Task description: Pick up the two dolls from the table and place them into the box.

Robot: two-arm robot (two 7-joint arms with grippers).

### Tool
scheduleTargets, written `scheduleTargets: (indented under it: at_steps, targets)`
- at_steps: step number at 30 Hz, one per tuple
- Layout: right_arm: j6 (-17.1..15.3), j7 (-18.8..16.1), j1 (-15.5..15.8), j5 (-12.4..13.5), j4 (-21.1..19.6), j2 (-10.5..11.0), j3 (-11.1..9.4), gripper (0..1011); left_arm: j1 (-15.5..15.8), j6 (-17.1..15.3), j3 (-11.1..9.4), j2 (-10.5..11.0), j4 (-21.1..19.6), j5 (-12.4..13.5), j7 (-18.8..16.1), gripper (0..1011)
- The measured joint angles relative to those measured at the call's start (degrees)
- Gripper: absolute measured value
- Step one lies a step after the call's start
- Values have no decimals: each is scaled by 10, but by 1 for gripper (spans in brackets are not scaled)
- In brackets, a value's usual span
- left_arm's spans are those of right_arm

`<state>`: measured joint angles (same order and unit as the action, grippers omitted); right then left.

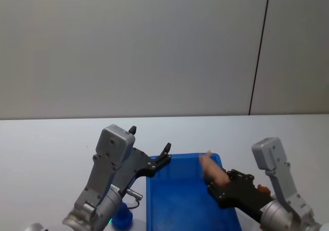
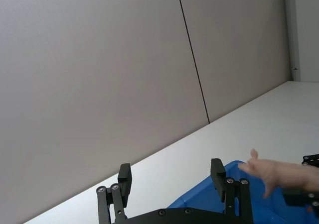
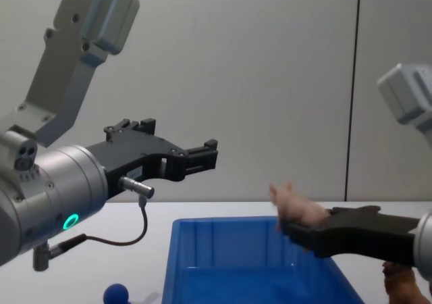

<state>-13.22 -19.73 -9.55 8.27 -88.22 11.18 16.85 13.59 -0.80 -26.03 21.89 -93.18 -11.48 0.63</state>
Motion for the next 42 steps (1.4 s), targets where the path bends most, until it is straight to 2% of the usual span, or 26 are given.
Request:
scheduleTargets:
  at_steps: [5, 10, 11, 14, 16, 17, 20, 26, 42]
  targets:
    - [1, -6, -6, -3, 6, -5, 4, 519, 0, 0, 0, 0, 0, 0, 0, 1001]
    - [2, -8, -9, -4, 11, -8, 6, 710, 0, 0, 0, 0, 0, 0, 0, 1001]
    - [2, -8, -10, -4, 12, -8, 7, 710, 0, 0, 0, 0, 0, 0, 0, 1001]
    - [3, -8, -11, -4, 13, -9, 7, 802, 0, 0, 0, 0, 0, 0, 0, 1001]
    - [5, -6, -11, -4, 14, -9, 7, 895, 0, 0, 0, 0, 0, 0, 0, 1001]
    - [5, -6, -11, -4, 14, -9, 7, 895, 0, 0, 0, 0, 0, 0, 0, 1001]
    - [6, -1, -10, -4, 14, -9, 7, 987, 0, 0, 0, 0, 0, 0, 0, 1001]
    - [10, 14, -4, 0, 5, -5, 5, 1001, 0, 0, 0, 0, 0, 0, 0, 1001]
    - [10, 98, 43, 18, -47, 23, -12, 1001, 0, 0, 0, 0, 0, 0, 0, 1001]
